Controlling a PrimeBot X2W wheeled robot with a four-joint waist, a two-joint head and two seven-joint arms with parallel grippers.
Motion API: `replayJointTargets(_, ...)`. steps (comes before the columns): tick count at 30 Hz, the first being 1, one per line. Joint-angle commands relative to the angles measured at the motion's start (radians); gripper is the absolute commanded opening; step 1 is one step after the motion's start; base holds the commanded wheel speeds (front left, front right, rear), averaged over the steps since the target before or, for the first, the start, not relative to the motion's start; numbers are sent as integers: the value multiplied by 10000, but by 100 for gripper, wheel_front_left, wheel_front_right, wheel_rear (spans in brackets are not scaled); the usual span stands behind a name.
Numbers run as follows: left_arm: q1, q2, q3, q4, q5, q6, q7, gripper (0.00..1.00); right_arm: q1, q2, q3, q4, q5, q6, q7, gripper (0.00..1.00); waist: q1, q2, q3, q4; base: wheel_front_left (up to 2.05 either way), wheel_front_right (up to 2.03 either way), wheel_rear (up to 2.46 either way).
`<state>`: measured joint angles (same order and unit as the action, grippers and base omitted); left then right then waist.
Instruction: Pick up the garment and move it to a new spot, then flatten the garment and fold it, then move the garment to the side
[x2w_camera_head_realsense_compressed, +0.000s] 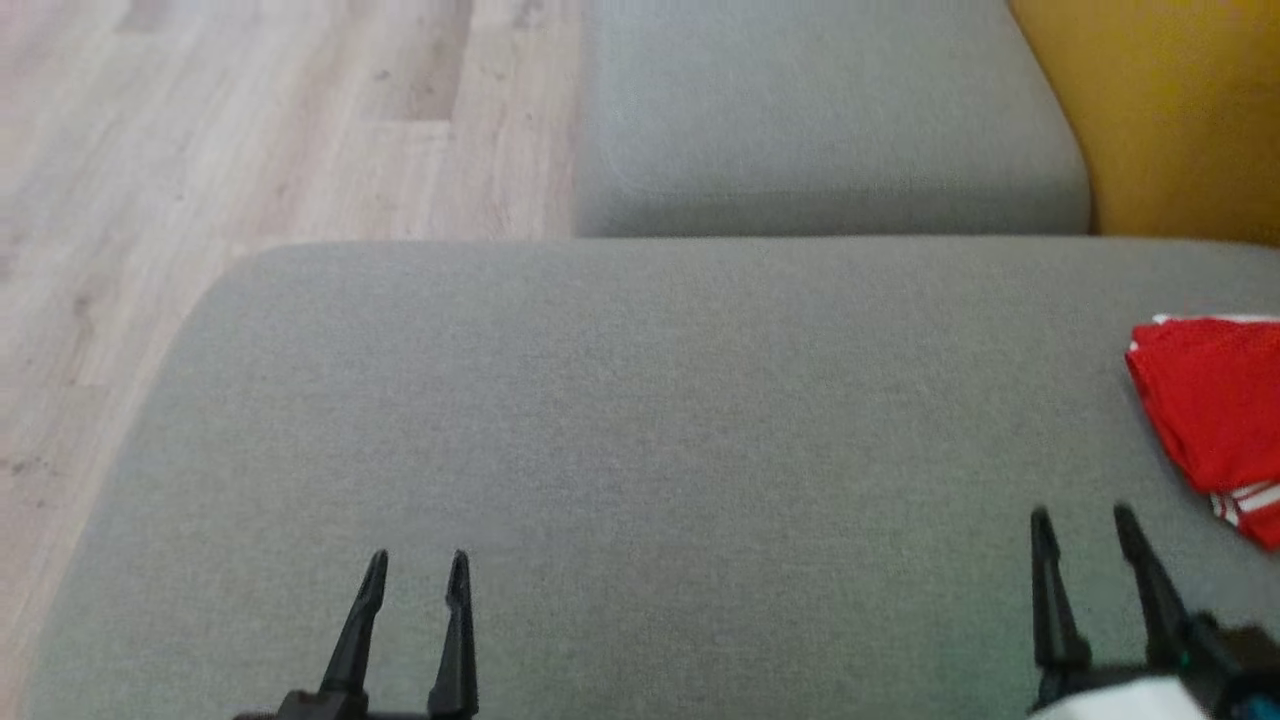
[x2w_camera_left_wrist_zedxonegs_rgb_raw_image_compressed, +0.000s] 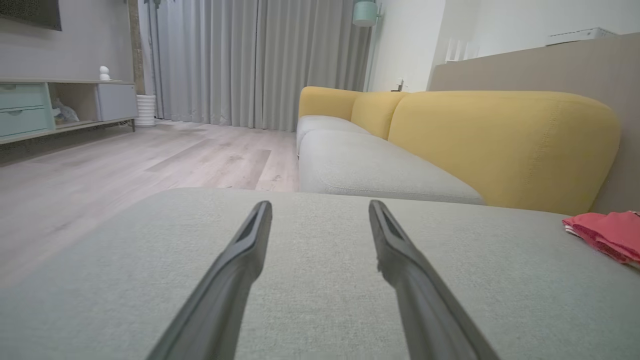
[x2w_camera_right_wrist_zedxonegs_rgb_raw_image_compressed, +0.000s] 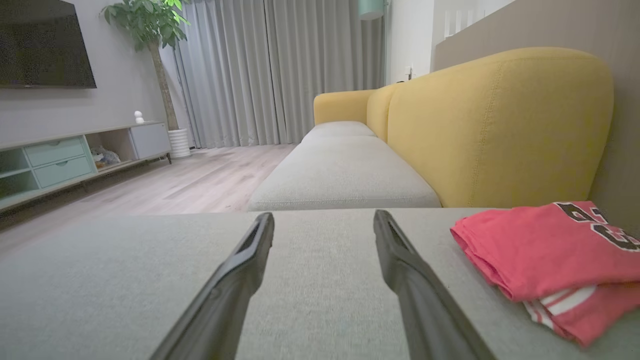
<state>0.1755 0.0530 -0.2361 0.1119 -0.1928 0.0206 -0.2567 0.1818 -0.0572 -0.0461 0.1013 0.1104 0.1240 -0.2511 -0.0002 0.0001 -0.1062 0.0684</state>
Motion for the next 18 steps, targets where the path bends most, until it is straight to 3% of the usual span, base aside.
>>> replayJointTargets(1, -297, -28, 381, -290, 80, -21, -51, 100, -11, -43, 159, -371, -94, 67, -104, 100, 2, -1, -218, 165, 0, 0, 0)
replayJointTargets(17, -61, -28, 775, -310, 256, -133, -51, 100, 845, 68, 385, -455, -72, 67, -106, 100, 2, -1, -545, -88, 0, 0, 0)
replayJointTargets(18, 313, 13, 426, 39, 176, -123, 0, 0, 1155, 161, 140, -168, -121, 0, 2, 0, 2, -1, -546, -90, 0, 0, 0)
